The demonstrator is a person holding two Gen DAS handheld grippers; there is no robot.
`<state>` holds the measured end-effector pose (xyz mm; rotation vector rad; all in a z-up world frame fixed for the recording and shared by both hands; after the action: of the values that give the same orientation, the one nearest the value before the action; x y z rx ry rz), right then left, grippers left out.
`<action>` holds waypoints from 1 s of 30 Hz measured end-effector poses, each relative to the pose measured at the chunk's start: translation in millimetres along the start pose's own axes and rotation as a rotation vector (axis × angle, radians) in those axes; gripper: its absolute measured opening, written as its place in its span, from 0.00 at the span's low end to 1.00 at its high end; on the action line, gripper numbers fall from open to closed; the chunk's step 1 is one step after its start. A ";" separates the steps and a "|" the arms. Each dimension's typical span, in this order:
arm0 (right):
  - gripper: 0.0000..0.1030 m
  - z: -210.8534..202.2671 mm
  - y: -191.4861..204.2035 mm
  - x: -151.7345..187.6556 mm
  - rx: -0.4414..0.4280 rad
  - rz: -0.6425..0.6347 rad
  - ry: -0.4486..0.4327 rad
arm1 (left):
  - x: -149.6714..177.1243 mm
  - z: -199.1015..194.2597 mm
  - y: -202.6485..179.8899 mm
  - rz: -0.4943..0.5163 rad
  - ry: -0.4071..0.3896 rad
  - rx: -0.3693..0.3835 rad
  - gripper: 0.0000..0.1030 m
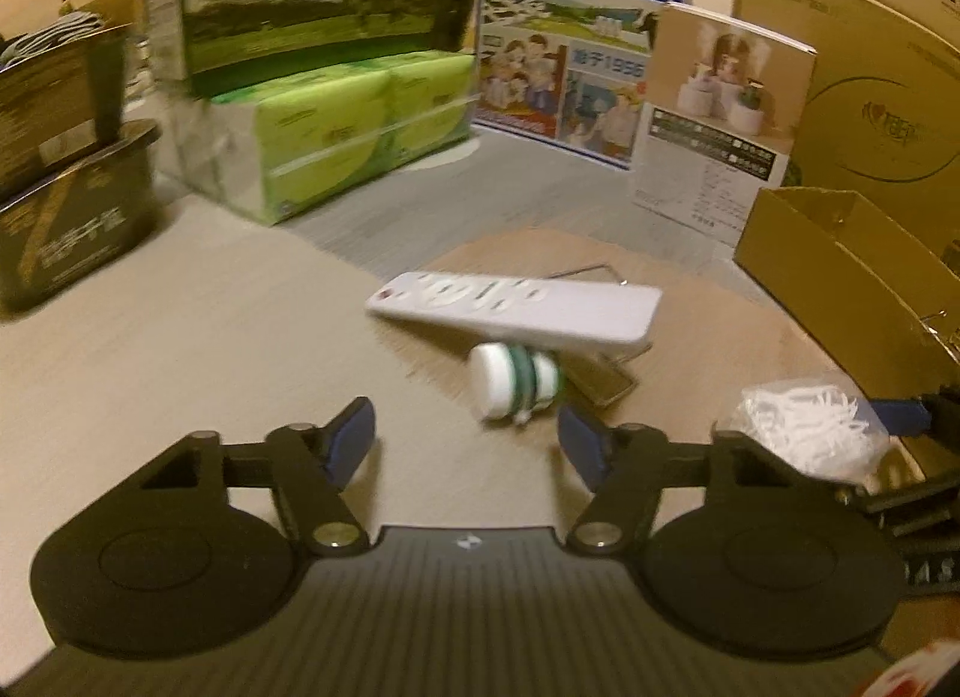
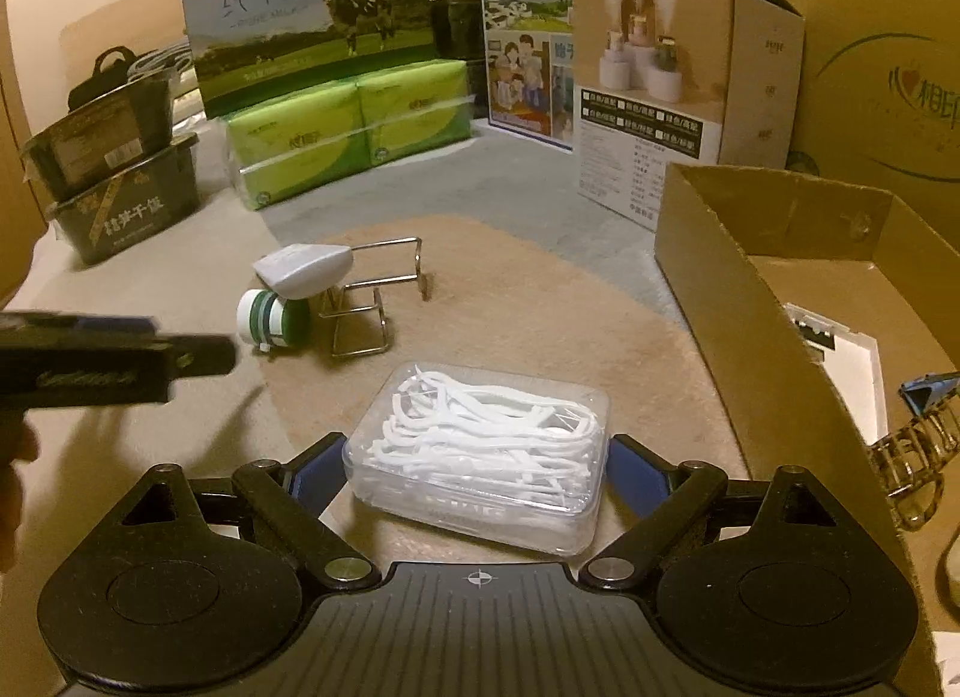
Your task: Organize rigid objects
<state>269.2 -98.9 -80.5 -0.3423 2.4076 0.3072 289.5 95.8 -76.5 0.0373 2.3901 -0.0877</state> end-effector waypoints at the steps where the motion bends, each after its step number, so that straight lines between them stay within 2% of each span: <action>1: 0.88 -0.7 -1.0 0.2 -0.004 0.003 -0.002 | -1.4 2.1 -3.2 0.005 -0.004 0.003 0.56; 4: 0.88 -1.7 -3.1 0.7 -0.011 0.006 -0.003 | -5.0 10.6 -11.2 0.015 -0.005 0.003 0.54; 12: 0.88 -1.8 -7.0 4.4 -0.017 0.011 0.006 | -9.3 23.1 -18.5 0.024 0.002 -0.061 0.28; 20: 0.88 -15.5 1.5 16.3 -0.037 -0.026 0.017 | 18.2 -8.3 -19.0 -0.022 0.034 -0.061 0.27; 30: 0.88 -54.9 9.0 58.1 -0.055 -0.049 0.047 | 72.7 -69.6 -45.8 -0.062 0.049 -0.027 0.27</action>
<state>190.9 -116.7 -76.6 -0.4379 2.4355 0.3474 186.7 55.4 -72.8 -0.0478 2.4411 -0.0843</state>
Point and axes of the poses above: each gripper's, at about its wrist camera, not at the fingertips, and z roughly the way its jaws point, y to its left, x to its underside, the point moved 2 cm from there along z, roughly the way its jaws point, and after that the axes turned 7 degrees about y, right-handed, at the moved point
